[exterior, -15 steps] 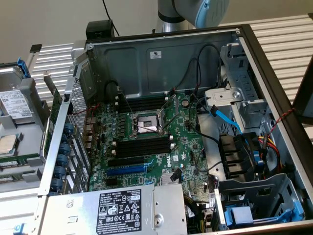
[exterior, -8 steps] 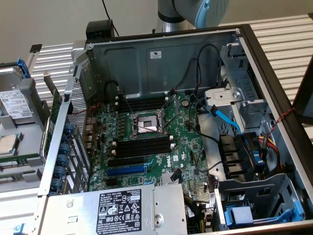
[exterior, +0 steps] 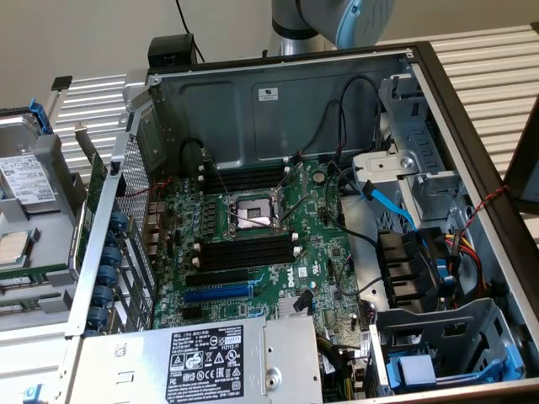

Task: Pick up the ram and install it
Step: 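Pick up the ram and move it above insertion slot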

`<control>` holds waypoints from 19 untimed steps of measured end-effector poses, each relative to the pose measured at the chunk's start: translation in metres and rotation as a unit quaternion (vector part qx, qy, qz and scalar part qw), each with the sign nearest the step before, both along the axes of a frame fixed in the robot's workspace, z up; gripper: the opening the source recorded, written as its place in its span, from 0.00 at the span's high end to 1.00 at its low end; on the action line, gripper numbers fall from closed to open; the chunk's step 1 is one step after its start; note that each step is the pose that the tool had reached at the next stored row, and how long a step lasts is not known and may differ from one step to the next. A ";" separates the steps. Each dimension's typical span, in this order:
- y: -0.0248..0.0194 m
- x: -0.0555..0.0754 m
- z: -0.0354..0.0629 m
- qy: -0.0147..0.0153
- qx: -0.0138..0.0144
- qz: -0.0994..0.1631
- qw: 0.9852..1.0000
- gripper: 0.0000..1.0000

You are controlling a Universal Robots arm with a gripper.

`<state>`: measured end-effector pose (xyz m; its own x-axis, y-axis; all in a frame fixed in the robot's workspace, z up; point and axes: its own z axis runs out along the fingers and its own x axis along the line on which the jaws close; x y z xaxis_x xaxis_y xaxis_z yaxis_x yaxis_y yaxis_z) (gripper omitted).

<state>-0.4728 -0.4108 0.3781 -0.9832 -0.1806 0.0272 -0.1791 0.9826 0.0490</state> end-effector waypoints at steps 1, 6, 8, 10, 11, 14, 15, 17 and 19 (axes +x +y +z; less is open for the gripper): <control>0.0000 0.000 0.0000 0.000 0.000 0.009 1.000 0.89; 0.0000 0.000 0.0000 0.000 0.000 0.055 0.999 0.89; 0.0000 0.000 0.0000 0.000 0.000 0.073 0.997 0.89; 0.0000 0.000 0.0000 0.000 0.000 0.091 0.996 0.89; 0.0000 0.000 0.0000 0.000 0.000 0.100 0.995 0.89; 0.0000 0.000 0.0000 0.000 -0.001 0.127 0.992 0.89; 0.0001 0.000 0.0000 0.000 -0.001 0.137 0.991 0.89; 0.0000 0.000 0.0000 0.000 -0.002 0.154 0.988 0.89; 0.0000 0.000 0.0000 0.000 -0.002 0.172 0.985 0.89</control>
